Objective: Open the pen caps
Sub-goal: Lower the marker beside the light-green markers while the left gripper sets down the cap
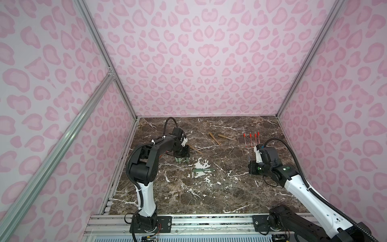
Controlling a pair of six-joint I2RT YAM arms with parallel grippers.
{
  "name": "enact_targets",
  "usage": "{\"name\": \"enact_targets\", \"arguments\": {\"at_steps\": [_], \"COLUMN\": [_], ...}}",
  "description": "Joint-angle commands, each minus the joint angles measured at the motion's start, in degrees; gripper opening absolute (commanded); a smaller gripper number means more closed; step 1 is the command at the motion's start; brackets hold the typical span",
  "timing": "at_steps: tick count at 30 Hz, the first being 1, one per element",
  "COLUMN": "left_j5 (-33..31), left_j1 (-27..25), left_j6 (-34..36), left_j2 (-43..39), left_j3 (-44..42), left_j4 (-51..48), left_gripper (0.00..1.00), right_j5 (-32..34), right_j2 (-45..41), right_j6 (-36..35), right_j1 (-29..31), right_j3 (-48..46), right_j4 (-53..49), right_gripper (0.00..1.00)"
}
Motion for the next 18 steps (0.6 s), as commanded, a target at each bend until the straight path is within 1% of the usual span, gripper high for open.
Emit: {"name": "enact_targets", "arguments": {"at_steps": [1, 3, 5, 8, 12, 14, 15, 18], "left_j5": [-2.9, -2.6, -3.5, -4.0, -2.4, -2.9, -3.2, -2.9], "left_j1": [0.0, 0.0, 0.0, 0.0, -0.1, -0.1, -0.1, -0.1], "left_j6": [-0.1, -0.4, -0.4, -0.7, -1.6, -1.4, -1.3, -1.4], "left_j2": [0.2, 0.5, 0.4, -1.2, -3.0, -4.6, -5.9, -9.4], "left_j3": [0.1, 0.3, 0.6, 0.5, 0.1, 0.2, 0.0, -1.3], "left_j4": [-2.1, -2.2, -2.7, -3.2, -2.9, -3.3, -3.5, -2.9], "left_gripper": [0.13, 0.17, 0.20, 0.26, 0.34, 0.35, 0.40, 0.48], "right_j5": [-0.1, -0.2, -0.4, -0.9, -0.7, -0.4, -0.7, -0.4], "right_j2": [0.3, 0.9, 1.6, 2.8, 4.9, 6.1, 6.6, 8.1], "right_j6": [-1.1, -1.4, -1.4, -2.2, -3.7, -3.8, -4.0, -5.1], "right_j1": [-0.5, -1.4, -2.1, -2.9, -4.3, -5.0, -5.3, -5.8], "right_j3": [-0.1, -0.2, 0.0, 0.3, 0.6, 1.3, 1.6, 2.1], "right_j4": [0.3, 0.7, 0.7, 0.9, 1.7, 1.4, 1.4, 2.0], "right_gripper": [0.00, 0.00, 0.00, 0.00, 0.00, 0.00, 0.00, 0.00]}}
